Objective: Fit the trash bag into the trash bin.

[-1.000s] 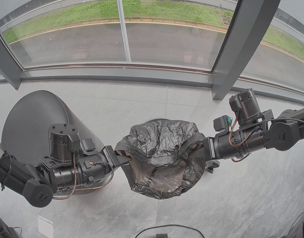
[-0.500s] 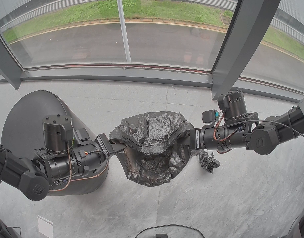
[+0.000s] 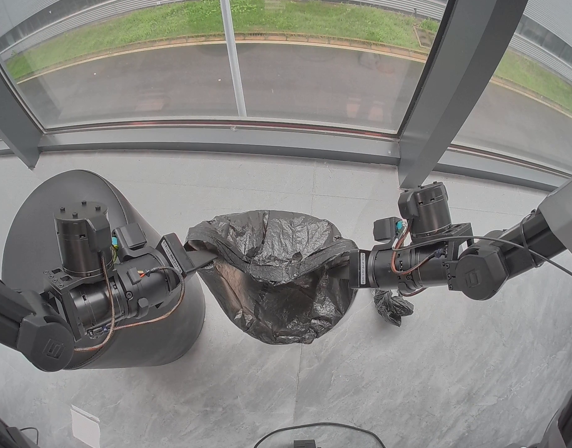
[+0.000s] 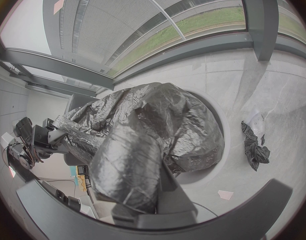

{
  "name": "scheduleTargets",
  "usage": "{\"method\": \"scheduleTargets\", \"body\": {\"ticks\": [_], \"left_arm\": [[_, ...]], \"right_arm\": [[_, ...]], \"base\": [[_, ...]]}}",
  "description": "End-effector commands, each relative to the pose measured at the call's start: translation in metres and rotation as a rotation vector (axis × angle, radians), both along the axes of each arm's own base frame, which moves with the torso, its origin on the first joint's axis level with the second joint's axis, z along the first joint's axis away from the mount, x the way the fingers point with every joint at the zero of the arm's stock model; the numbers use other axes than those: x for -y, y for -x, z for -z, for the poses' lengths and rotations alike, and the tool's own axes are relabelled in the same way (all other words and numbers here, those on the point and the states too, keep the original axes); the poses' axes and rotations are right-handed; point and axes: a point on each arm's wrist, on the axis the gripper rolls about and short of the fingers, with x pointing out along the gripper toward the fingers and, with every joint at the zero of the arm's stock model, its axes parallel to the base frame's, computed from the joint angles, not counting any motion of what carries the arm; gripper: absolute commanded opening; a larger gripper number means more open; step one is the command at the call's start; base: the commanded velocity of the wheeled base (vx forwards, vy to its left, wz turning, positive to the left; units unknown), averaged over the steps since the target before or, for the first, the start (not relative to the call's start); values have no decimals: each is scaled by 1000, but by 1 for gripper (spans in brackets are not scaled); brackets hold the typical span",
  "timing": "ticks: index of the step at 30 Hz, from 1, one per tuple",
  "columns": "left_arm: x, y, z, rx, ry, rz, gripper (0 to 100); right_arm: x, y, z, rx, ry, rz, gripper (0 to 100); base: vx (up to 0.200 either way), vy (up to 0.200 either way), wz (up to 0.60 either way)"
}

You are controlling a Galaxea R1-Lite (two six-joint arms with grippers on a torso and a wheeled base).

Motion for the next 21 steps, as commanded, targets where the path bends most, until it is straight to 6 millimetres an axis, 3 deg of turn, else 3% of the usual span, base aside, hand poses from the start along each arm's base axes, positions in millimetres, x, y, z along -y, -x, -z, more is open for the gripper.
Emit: {"method": "scheduleTargets", "body": {"ticks": [1,15,21], "left_arm": [[1,-6,4,5,-28,-9,0],[3,-17,20,-33,-56,-8,0],[8,-19,32,-78,-62,7,0]], "right_arm": [[-3,-5,18,-31,19,-1,0],[-1,-11,45,-42,26,14,0],[16,-1,49,-36,32,52,0]], "base": [[0,0,0],[0,0,0],[0,0,0]]}}
